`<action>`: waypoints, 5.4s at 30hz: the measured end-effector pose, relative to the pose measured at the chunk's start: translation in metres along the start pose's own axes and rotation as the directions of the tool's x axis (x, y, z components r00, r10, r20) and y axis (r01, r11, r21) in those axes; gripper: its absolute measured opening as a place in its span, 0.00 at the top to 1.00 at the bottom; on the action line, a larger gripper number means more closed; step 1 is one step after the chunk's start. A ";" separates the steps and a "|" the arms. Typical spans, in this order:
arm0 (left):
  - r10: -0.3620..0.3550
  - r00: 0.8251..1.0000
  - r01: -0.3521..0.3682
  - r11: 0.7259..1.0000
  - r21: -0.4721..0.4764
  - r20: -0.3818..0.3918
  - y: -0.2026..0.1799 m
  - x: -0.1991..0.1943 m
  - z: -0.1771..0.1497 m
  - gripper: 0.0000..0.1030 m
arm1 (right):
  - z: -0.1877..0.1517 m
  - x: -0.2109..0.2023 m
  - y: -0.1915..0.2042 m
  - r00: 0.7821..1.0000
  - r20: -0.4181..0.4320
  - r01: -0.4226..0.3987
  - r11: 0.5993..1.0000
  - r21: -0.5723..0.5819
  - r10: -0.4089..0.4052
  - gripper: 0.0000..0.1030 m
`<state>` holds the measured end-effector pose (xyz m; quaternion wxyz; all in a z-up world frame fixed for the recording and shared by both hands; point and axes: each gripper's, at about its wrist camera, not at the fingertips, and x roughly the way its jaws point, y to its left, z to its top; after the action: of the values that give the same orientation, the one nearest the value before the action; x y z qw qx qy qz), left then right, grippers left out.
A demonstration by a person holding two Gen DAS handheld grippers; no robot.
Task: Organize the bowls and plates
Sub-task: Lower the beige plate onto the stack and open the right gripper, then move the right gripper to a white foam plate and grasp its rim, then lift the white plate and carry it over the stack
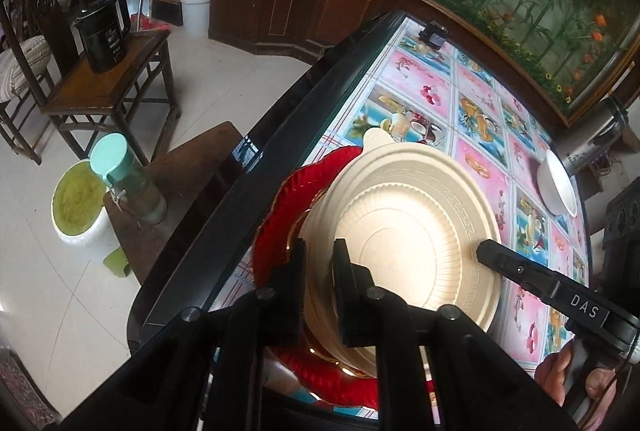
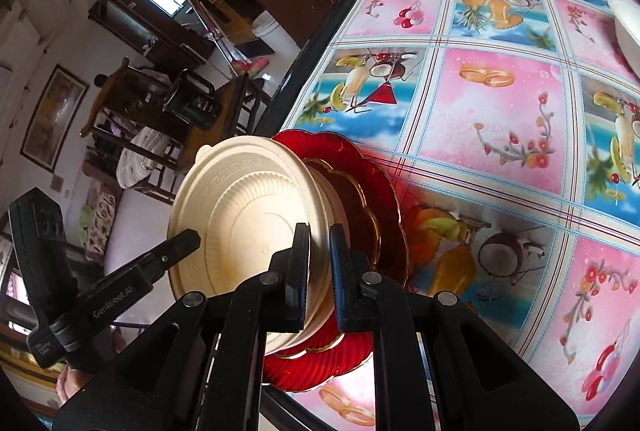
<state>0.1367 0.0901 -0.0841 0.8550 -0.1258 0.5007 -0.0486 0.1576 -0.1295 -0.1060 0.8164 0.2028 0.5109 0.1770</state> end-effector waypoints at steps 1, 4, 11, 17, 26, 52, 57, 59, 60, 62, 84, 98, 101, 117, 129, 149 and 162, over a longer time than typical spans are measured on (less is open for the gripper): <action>0.001 1.000 -0.001 1.000 -0.004 0.000 0.001 0.000 0.000 0.78 | -0.001 -0.001 0.001 1.000 0.003 0.005 1.000 -0.003 -0.005 0.90; 0.010 1.000 -0.010 1.000 -0.012 0.008 0.004 -0.003 0.001 0.68 | -0.003 0.001 0.001 1.000 0.004 0.008 1.000 -0.006 -0.008 0.90; 0.014 1.000 -0.014 1.000 -0.019 0.014 0.011 -0.009 -0.002 0.54 | -0.005 -0.003 0.003 1.000 0.013 0.001 1.000 -0.011 -0.001 0.90; 0.037 0.999 -0.037 0.999 0.004 0.022 0.007 -0.013 -0.003 0.53 | -0.006 -0.009 0.007 1.000 0.021 0.007 1.000 -0.029 -0.006 0.90; 0.044 0.999 -0.045 0.998 0.043 0.018 0.002 -0.015 -0.004 0.44 | -0.006 -0.007 -0.006 1.000 -0.014 0.004 1.000 0.020 -0.004 0.90; -0.118 0.971 0.075 0.976 0.205 0.207 -0.108 -0.068 -0.016 0.23 | -0.007 -0.105 -0.108 0.986 0.164 -0.004 0.985 0.171 -0.025 0.89; -0.202 0.979 0.187 0.947 0.262 0.031 -0.180 -0.033 -0.018 0.23 | -0.012 -0.159 -0.176 0.962 0.222 0.088 0.951 0.295 -0.158 0.89; -0.241 0.970 0.241 0.940 0.243 -0.034 -0.205 -0.018 -0.012 0.23 | -0.012 -0.182 -0.202 0.950 0.246 0.101 0.935 0.341 -0.193 0.89; -0.247 0.968 0.252 0.939 0.233 -0.049 -0.219 -0.011 -0.010 0.23 | -0.011 -0.191 -0.214 0.944 0.258 0.104 0.927 0.359 -0.206 0.89; -0.229 0.972 0.236 0.948 0.212 -0.056 -0.243 0.002 0.000 0.23 | -0.007 -0.209 -0.237 0.933 0.279 0.103 0.914 0.393 -0.225 0.89; -0.110 0.982 0.141 0.966 0.217 -0.151 -0.392 0.167 0.079 0.23 | 0.097 -0.200 -0.374 0.928 0.312 0.012 0.852 0.523 -0.204 0.84; -0.102 0.973 0.154 0.955 0.252 -0.208 -0.408 0.195 0.069 0.25 | 0.097 -0.166 -0.380 0.951 0.247 0.026 0.845 0.534 -0.186 0.78; -0.068 0.980 0.117 0.958 0.262 -0.189 -0.406 0.194 0.068 0.31 | 0.097 -0.162 -0.377 0.950 0.250 0.027 0.846 0.532 -0.187 0.78; -0.080 0.973 0.140 0.950 0.279 -0.215 -0.401 0.181 0.056 0.90 | 0.081 -0.168 -0.356 0.939 0.283 0.027 0.860 0.510 -0.197 0.86; -0.122 0.959 0.187 0.951 0.246 -0.255 -0.364 0.148 0.004 0.90 | 0.019 -0.183 -0.323 0.954 0.259 0.001 0.862 0.507 -0.154 0.86; -0.161 0.984 0.178 0.942 0.284 -0.080 -0.284 0.025 -0.036 0.90 | -0.043 -0.217 -0.210 0.942 0.318 -0.020 0.930 0.368 -0.105 0.90; -0.050 0.995 0.036 0.986 0.163 0.086 -0.119 -0.066 -0.021 0.88 | -0.022 -0.149 -0.052 0.968 0.236 -0.110 0.988 0.105 0.083 0.90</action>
<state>0.0907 -0.0145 -0.0068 0.8828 -0.0688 0.4534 -0.1017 0.0802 -0.2443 -0.0279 0.8474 0.2941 0.4116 0.1614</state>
